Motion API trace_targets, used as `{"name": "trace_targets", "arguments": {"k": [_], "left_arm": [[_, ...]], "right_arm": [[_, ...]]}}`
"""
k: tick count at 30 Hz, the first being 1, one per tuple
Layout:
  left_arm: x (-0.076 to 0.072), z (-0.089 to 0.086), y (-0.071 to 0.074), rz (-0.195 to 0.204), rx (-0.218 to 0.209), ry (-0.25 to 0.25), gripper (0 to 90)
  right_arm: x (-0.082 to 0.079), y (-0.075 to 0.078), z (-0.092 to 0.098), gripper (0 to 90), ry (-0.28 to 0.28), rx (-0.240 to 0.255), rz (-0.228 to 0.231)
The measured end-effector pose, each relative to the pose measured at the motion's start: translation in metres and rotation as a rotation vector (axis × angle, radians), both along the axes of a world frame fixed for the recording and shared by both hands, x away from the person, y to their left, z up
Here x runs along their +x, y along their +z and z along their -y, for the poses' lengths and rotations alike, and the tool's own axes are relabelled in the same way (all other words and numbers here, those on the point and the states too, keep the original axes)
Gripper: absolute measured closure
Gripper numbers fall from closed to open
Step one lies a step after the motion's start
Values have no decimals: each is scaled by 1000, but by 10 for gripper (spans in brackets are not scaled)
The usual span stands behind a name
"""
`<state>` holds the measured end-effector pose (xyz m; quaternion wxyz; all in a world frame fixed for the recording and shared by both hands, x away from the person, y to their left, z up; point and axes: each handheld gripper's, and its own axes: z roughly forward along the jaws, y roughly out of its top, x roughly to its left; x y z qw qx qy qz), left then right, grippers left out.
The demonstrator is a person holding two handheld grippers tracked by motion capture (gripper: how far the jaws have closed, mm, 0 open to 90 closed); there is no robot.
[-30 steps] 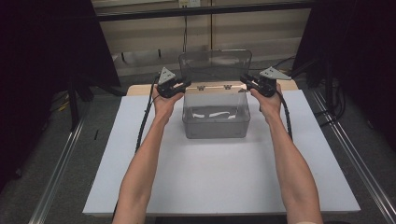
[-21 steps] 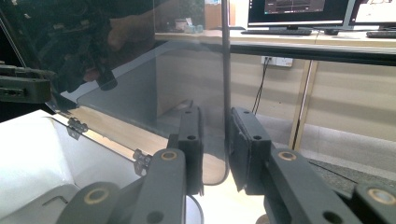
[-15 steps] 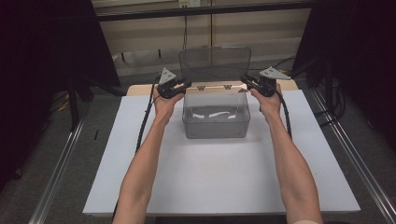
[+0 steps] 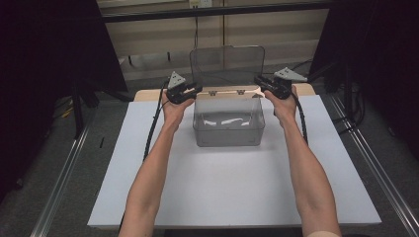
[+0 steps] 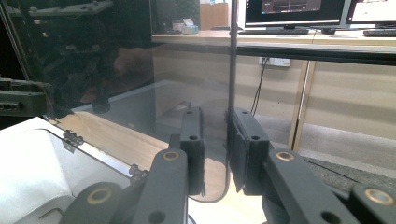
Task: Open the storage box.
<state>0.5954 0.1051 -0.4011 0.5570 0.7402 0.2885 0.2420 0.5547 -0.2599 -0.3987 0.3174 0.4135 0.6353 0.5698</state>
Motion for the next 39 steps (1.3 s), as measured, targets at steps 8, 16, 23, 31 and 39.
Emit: {"name": "trace_targets", "arguments": {"k": [8, 16, 23, 31, 39], "left_arm": [[2, 1, 0, -10, -8, -2, 649], [3, 3, 1, -27, -13, -3, 620], [5, 4, -1, -33, -27, 6, 628], [10, 1, -1, -36, -17, 2, 687], [10, 3, -2, -39, -14, 11, 651]], "right_arm": [[3, -2, 0, 771, -6, 21, -5], [4, -2, 1, 765, -5, 28, -6], [5, -3, 1, 760, -5, 28, -9], [7, -7, 2, 761, -8, 31, -25], [8, -10, 2, 761, -13, 45, -31]]}}
